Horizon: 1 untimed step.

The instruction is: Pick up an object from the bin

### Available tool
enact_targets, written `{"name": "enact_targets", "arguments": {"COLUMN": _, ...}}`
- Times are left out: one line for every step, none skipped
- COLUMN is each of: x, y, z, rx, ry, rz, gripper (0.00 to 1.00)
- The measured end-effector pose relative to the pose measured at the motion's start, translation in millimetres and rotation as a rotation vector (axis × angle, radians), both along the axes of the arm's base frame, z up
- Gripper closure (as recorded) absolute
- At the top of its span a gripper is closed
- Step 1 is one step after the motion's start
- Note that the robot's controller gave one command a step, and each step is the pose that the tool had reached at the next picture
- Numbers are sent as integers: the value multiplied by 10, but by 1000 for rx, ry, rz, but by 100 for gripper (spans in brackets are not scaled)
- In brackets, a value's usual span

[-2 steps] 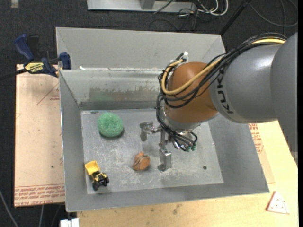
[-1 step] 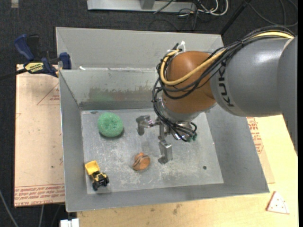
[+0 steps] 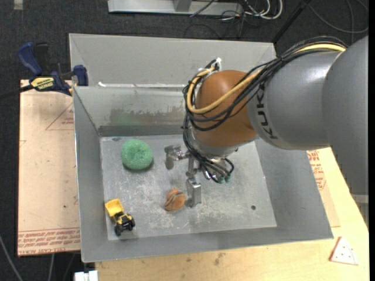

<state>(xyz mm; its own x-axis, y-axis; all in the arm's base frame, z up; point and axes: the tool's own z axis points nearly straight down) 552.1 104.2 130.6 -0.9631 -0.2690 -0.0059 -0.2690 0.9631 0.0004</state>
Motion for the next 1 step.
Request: {"name": "enact_targets", "arguments": {"x": -64, "y": 152, "z": -263, "rx": -1, "ry": 4, "rz": 182, "gripper": 0}}
